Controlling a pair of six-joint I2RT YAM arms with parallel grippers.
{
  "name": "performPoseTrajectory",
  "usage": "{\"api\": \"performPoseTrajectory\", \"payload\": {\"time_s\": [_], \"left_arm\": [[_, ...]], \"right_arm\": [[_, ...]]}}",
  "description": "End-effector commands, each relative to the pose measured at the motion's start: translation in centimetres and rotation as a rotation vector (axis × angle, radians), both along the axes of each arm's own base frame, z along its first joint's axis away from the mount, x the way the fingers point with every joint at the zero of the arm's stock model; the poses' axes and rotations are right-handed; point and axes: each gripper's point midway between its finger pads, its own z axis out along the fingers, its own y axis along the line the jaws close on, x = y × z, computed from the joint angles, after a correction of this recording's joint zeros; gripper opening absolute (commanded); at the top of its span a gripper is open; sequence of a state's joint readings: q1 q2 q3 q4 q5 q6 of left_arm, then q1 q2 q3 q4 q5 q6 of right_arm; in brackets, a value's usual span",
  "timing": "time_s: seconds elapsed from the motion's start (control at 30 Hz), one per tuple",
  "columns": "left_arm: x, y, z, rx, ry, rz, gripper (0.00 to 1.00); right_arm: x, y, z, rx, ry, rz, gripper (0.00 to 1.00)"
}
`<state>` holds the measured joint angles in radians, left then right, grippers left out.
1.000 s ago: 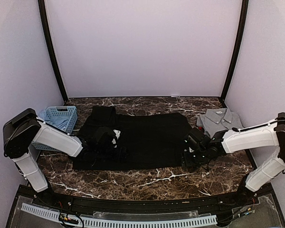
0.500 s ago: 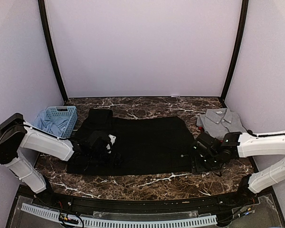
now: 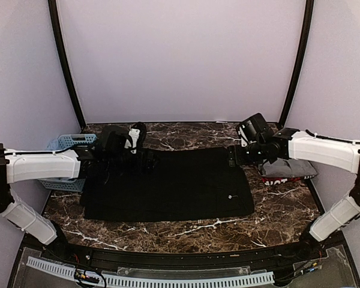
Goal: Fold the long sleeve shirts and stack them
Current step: Move the 1/3-folded shirt to the center of the board, then pick up the sleeve from the 1/3-folded shirt.
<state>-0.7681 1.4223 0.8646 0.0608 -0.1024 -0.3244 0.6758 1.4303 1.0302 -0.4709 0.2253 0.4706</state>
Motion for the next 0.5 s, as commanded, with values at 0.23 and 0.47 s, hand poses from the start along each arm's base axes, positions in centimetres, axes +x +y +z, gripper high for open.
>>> {"api": "performPoseTrajectory", "payload": {"time_s": [0.23,0.47], "left_arm": [[8.5,8.1,0.3,0.001,0.119,0.197,0.93],[12.9,12.6,-4.1,0.023,0.22,0.366,0.88]], "right_arm": [[10.4,2.6,0.8,0.003,-0.082,0.15,0.8],[11.3,4.2,-1.2,0.043,-0.036,0.2,0.78]]}}
